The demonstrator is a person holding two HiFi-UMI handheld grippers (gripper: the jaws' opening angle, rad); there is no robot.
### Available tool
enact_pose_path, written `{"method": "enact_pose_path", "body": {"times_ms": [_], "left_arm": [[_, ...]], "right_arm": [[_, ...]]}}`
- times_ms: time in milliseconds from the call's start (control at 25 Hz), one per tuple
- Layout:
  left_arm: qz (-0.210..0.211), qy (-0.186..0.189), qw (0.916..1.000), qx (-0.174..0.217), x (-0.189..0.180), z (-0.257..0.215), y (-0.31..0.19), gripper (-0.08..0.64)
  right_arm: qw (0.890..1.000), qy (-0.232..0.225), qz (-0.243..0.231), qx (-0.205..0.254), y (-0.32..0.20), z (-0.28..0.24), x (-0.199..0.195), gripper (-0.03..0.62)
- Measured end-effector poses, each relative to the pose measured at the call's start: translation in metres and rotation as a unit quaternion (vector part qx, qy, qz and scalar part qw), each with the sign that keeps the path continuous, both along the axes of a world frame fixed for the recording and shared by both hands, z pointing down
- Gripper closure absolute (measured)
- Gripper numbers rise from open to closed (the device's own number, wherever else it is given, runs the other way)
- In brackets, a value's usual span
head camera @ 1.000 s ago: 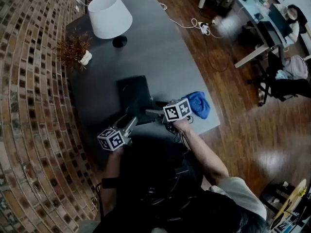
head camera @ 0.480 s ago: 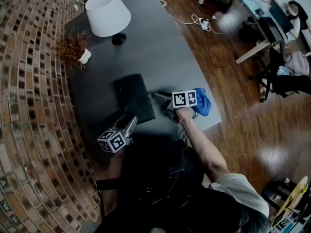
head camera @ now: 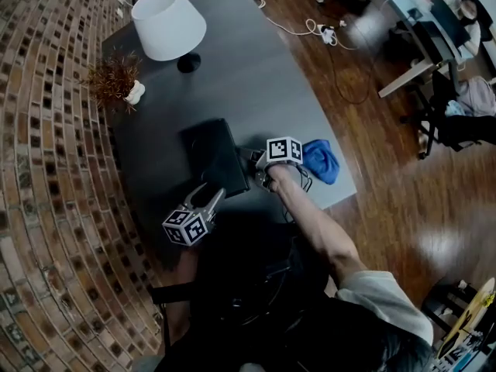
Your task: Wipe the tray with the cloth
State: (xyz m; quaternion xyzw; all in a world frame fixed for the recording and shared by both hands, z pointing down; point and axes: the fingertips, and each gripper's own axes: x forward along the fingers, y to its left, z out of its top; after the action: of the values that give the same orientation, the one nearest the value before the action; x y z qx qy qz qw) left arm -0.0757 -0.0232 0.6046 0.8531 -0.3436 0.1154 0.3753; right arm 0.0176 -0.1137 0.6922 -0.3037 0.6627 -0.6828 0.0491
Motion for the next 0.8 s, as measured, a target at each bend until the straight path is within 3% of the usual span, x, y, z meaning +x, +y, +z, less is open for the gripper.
{"method": "enact_pose_path", "body": {"times_ms": [200,560,800], "left_arm": [[0.005,-0.009,0.9999,0.003,0.001,0.0,0.003,0.351],[0.013,-0.014,0.9998,0.008,0.002,0.001,0.003,0.351],[0.013,-0.014,0.9998,0.008,0.003,0.001,0.003,0.351]], "right_arm": [[0.998,0.046,-0.029,0.027,-0.001,-0.005,0.007,0.529],[0.993,0.104,0.056,0.024,-0.005,-0.008,0.114,0.529],[0.991,0.107,0.08,0.02,-0.004,-0.005,0.127,0.529]]}}
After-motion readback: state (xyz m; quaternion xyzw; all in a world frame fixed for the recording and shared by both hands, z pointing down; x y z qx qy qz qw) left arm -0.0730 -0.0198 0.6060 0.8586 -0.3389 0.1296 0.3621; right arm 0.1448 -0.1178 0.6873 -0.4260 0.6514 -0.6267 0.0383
